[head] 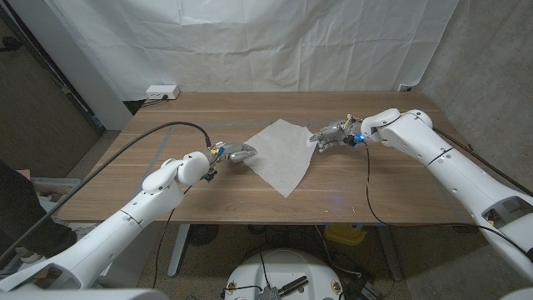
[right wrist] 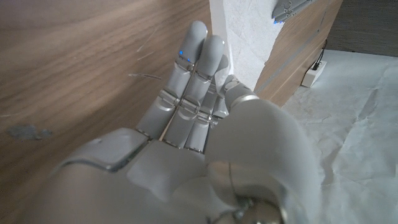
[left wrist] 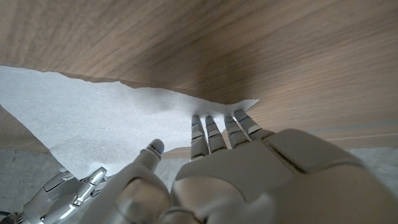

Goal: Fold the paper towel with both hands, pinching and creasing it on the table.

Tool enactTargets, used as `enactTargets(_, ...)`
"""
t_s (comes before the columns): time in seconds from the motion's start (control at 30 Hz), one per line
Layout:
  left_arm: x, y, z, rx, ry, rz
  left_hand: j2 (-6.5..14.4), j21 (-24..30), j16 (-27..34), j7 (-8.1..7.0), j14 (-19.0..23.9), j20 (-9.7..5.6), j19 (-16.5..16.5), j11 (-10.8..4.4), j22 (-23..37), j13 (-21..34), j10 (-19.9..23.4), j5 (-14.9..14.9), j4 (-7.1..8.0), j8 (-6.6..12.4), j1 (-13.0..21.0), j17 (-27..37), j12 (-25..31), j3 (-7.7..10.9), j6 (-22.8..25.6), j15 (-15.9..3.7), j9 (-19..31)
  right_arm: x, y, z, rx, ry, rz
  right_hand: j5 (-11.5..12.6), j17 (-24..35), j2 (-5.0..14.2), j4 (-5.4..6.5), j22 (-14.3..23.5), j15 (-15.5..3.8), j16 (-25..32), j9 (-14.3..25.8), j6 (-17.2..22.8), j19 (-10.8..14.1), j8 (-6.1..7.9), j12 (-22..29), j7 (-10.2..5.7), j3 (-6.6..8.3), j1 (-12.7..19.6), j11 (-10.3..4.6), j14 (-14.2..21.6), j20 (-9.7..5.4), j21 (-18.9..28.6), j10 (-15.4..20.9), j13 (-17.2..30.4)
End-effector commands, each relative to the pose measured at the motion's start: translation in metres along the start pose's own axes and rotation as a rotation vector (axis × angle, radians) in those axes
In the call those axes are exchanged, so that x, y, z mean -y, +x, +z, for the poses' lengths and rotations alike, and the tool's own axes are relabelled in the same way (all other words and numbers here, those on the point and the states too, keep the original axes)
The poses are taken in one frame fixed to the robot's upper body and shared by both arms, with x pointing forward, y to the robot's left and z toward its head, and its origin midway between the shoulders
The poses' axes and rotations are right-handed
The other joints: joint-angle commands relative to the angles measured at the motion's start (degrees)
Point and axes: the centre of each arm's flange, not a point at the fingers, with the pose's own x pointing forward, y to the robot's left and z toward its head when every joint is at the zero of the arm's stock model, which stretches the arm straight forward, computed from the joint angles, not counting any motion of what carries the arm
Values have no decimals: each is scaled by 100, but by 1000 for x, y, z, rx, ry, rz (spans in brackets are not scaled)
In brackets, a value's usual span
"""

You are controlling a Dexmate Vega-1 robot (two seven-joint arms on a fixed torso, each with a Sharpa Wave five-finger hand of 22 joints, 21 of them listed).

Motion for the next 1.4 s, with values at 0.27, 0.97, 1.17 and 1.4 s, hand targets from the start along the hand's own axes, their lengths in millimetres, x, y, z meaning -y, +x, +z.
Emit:
enactTargets(0.27,-1,3,1,4,-2,-3,180,8,-9,-17,-8,17,33,-3,19,21,-29,16,-26,-5,51,15,0,-22,-48,-201,8,-12,18,13,222,78,157,16,-12,7,85,29,-18,-79,80,76,-27,30,-4,82,49,46,33,40,-34,138,48,-65)
enactTargets(0.97,-2,7,-1,6,-6,-2,185,-25,-8,-20,-6,24,40,7,20,21,-20,20,-37,-2,65,14,7,-39,-66,-211,8,-29,35,42,305,31,285,24,44,-6,123,27,-37,-118,138,122,-67,45,12,91,72,74,43,119,-38,322,95,-148)
enactTargets(1.17,-2,8,-1,5,-7,1,187,-32,-8,-18,-7,20,44,-2,20,21,-24,21,-39,0,68,13,6,-43,-66,-213,8,-38,42,53,294,-31,291,24,61,-10,132,26,-28,-124,138,133,-83,40,13,101,73,74,53,129,-40,360,98,-162)
enactTargets(1.4,-3,8,-2,5,-10,2,190,-41,-7,-24,-7,24,48,0,20,21,-26,21,-40,-3,71,13,6,-48,-80,-207,8,-43,49,59,330,-21,307,21,63,-17,149,22,-31,-150,136,133,-104,26,13,103,69,66,47,137,-37,420,96,-185)
